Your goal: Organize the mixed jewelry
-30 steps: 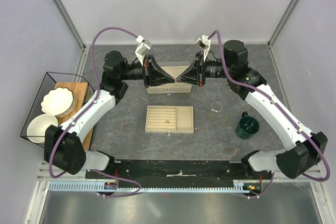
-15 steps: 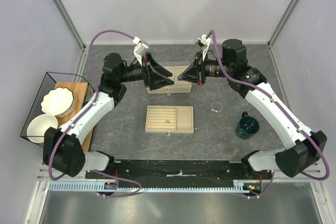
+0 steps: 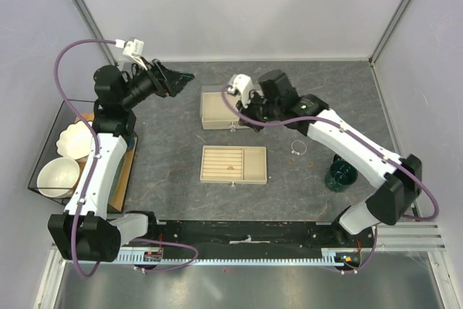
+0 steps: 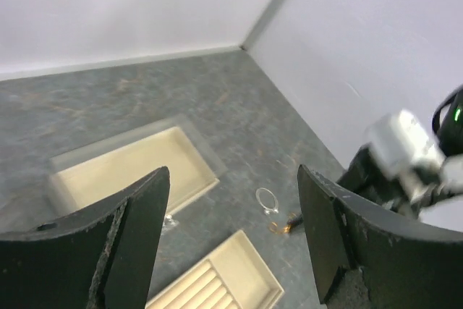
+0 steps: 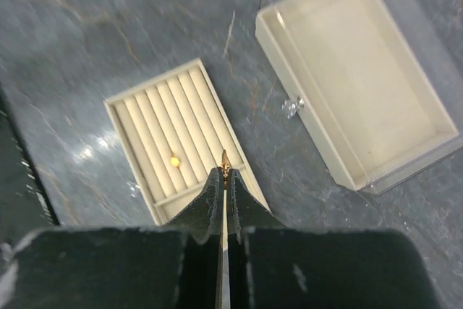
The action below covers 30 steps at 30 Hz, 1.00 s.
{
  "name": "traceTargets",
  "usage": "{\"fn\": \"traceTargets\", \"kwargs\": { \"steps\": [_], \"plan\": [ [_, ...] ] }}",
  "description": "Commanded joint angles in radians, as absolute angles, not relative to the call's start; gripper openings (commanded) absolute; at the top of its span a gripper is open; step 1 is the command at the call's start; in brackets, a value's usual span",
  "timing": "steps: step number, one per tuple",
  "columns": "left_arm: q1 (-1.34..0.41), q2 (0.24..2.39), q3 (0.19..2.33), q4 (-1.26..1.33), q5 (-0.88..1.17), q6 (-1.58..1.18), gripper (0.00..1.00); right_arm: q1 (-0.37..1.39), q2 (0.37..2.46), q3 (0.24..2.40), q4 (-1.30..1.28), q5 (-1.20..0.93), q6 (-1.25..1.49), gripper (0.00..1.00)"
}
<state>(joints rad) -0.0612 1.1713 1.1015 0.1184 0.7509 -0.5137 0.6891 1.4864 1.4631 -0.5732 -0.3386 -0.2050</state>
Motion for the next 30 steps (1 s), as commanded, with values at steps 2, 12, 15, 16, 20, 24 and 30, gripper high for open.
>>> {"fn": "traceTargets", "kwargs": {
  "steps": [2, 12, 15, 16, 20, 24, 30],
  "plan": [
    [-0.020, 1.175, 1.233, -0.136, 0.578, -0.405, 0.79, 0.759, 1.603, 1.477, -0.650, -0.155, -0.389, 0.00],
    [0.071, 1.229, 1.258, -0.192, 0.525, -0.416, 0.79, 0.894, 1.776, 1.463, -0.675, -0.052, -0.517, 0.00],
    [0.097, 1.232, 1.255, -0.192, 0.525, -0.426, 0.79, 0.919, 1.805, 1.457, -0.663, -0.045, -0.523, 0.00],
    [0.101, 1.233, 1.255, -0.192, 0.525, -0.429, 0.79, 0.920, 1.813, 1.457, -0.663, -0.043, -0.526, 0.00],
    [0.118, 1.232, 1.255, -0.190, 0.529, -0.434, 0.79, 0.936, 1.836, 1.444, -0.644, -0.037, -0.532, 0.00],
    [0.130, 1.230, 1.252, -0.179, 0.538, -0.446, 0.79, 0.951, 1.859, 1.436, -0.635, -0.028, -0.537, 0.00],
    [0.152, 1.221, 1.226, -0.152, 0.564, -0.468, 0.79, 0.963, 1.885, 1.433, -0.609, -0.025, -0.529, 0.00]
  ]
}}
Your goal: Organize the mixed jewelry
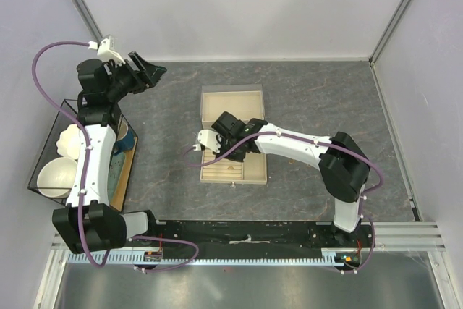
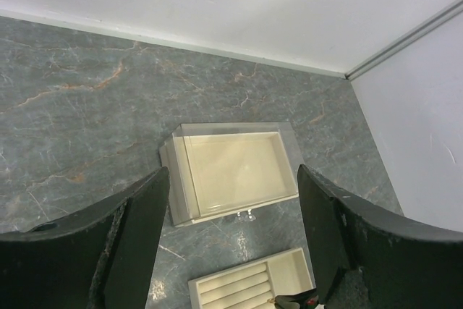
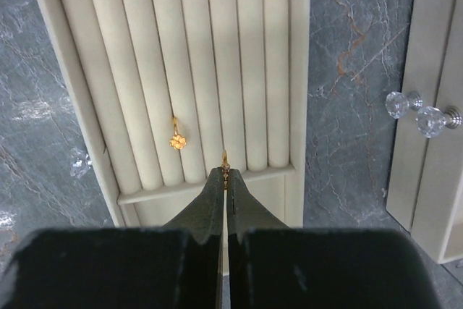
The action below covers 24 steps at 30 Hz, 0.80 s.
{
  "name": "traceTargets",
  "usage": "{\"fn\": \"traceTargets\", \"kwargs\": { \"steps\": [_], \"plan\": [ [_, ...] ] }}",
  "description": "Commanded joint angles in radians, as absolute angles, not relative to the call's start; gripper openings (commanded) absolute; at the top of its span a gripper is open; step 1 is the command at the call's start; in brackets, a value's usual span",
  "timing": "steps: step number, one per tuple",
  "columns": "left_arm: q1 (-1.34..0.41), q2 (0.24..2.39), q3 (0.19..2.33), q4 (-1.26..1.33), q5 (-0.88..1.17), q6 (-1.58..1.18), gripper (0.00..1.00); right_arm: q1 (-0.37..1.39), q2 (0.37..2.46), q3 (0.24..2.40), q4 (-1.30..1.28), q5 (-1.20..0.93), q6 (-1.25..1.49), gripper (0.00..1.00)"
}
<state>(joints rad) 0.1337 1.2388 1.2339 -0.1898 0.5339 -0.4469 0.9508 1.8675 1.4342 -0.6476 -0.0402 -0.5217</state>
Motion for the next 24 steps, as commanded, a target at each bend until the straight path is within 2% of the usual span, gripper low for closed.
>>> {"fn": "traceTargets", "kwargs": {
  "steps": [1, 24],
  "plan": [
    [0.153, 1.221, 1.223, -0.150, 0.568, -0.468, 0.79, 0.966, 1.887, 1.437, -0.607, -0.025, -0.529, 0.00],
    [0.167, 1.218, 1.204, -0.140, 0.603, -0.477, 0.80, 0.997, 1.934, 1.421, -0.583, -0.026, -0.529, 0.00]
  ]
}}
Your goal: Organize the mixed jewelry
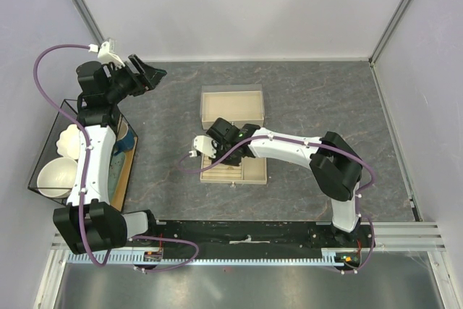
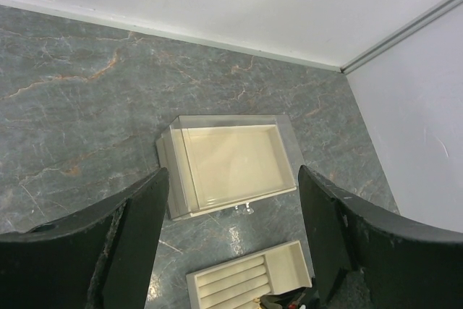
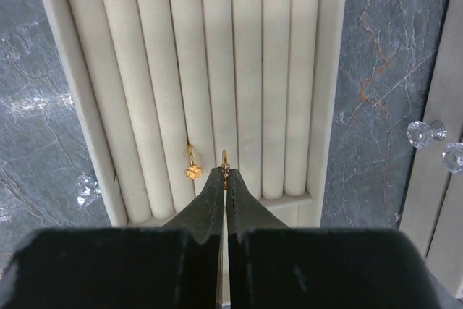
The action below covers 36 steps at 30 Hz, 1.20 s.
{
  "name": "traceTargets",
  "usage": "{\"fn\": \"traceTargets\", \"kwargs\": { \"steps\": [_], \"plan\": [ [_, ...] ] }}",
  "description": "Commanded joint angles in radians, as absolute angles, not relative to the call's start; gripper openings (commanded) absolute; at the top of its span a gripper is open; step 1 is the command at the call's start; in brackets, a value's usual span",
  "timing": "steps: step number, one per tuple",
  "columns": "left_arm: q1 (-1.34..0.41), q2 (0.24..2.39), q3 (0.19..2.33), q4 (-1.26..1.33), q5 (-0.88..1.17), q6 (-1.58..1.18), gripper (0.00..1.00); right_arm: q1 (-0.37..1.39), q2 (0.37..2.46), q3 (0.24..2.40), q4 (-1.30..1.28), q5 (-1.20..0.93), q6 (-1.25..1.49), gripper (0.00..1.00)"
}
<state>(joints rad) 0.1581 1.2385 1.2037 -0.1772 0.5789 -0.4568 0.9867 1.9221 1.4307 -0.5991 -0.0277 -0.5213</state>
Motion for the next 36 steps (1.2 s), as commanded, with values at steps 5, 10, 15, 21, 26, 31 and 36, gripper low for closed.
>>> {"fn": "traceTargets", "kwargs": {
  "steps": [5, 10, 15, 21, 26, 31, 36],
  "plan": [
    [0.167, 1.216, 1.201, -0.140, 0.606, -0.477, 0.80, 0.999, 1.934, 1.408, -0.583, -0.028, -0.531, 0.00],
    [0.169, 1.216, 1.200, -0.137, 0.609, -0.477, 0.80, 0.999, 1.939, 1.405, -0.583, -0.023, -0.535, 0.00],
    [0.169, 1.216, 1.198, -0.133, 0.612, -0.476, 0.80, 1.000, 1.948, 1.407, -0.578, -0.017, -0.538, 0.00],
    [0.170, 1.216, 1.195, -0.130, 0.617, -0.480, 0.80, 0.999, 1.957, 1.413, -0.574, -0.017, -0.545, 0.00],
    [0.172, 1.215, 1.190, -0.126, 0.623, -0.480, 0.80, 0.999, 1.974, 1.422, -0.575, -0.018, -0.548, 0.00],
    [0.173, 1.215, 1.186, -0.121, 0.629, -0.483, 0.80, 0.999, 1.988, 1.437, -0.583, -0.015, -0.557, 0.00],
    [0.173, 1.215, 1.184, -0.117, 0.635, -0.486, 0.80, 0.999, 2.002, 1.462, -0.594, -0.012, -0.566, 0.00]
  ]
}}
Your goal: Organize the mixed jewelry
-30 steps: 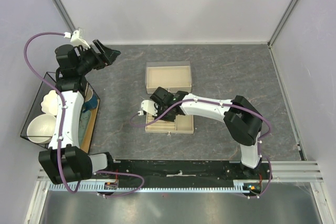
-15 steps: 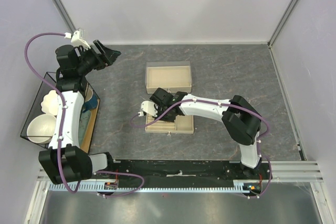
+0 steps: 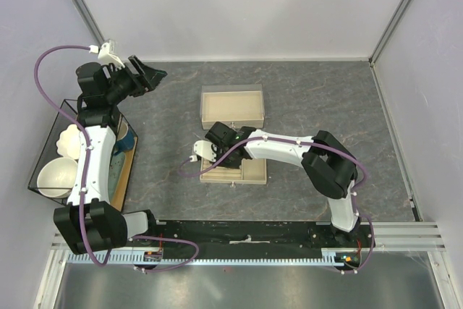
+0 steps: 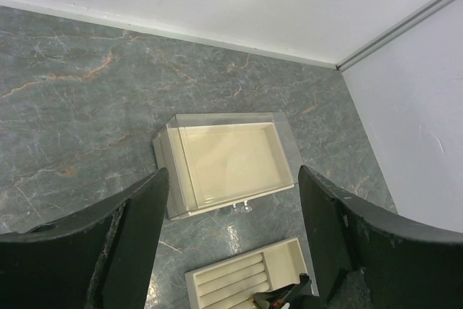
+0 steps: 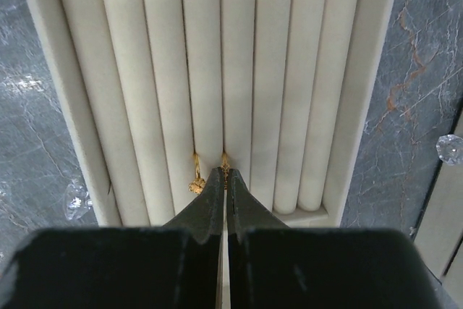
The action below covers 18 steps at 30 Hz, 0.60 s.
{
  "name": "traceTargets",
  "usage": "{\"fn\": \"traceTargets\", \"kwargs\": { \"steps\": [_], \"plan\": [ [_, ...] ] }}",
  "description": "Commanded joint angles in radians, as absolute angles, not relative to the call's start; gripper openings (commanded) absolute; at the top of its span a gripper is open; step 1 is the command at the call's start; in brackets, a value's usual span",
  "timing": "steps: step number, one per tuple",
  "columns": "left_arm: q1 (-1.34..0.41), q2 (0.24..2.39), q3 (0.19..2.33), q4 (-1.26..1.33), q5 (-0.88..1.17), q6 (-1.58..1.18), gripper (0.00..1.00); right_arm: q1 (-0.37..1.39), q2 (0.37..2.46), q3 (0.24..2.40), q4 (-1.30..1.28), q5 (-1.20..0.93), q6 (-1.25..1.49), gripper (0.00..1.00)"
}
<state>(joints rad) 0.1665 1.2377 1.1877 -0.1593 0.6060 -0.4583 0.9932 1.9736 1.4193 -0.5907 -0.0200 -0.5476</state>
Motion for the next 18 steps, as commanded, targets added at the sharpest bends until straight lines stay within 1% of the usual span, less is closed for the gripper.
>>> {"fn": "traceTargets", "kwargs": {
  "steps": [1, 10, 14, 17, 18],
  "plan": [
    [0.173, 1.213, 1.184, -0.114, 0.638, -0.486, 0.80, 0.999, 2.005, 1.465, -0.600, -0.012, -0.568, 0.00],
    [0.175, 1.201, 1.167, -0.094, 0.660, -0.491, 0.80, 1.000, 2.017, 1.502, -0.626, -0.008, -0.580, 0.01],
    [0.173, 1.200, 1.157, -0.084, 0.669, -0.492, 0.80, 0.999, 2.010, 1.509, -0.630, -0.006, -0.581, 0.05],
    [0.173, 1.195, 1.157, -0.083, 0.675, -0.494, 0.80, 1.000, 2.000, 1.516, -0.637, 0.015, -0.580, 0.11],
    [0.173, 1.196, 1.157, -0.081, 0.675, -0.492, 0.80, 1.000, 1.999, 1.519, -0.637, 0.015, -0.578, 0.15]
  ]
}}
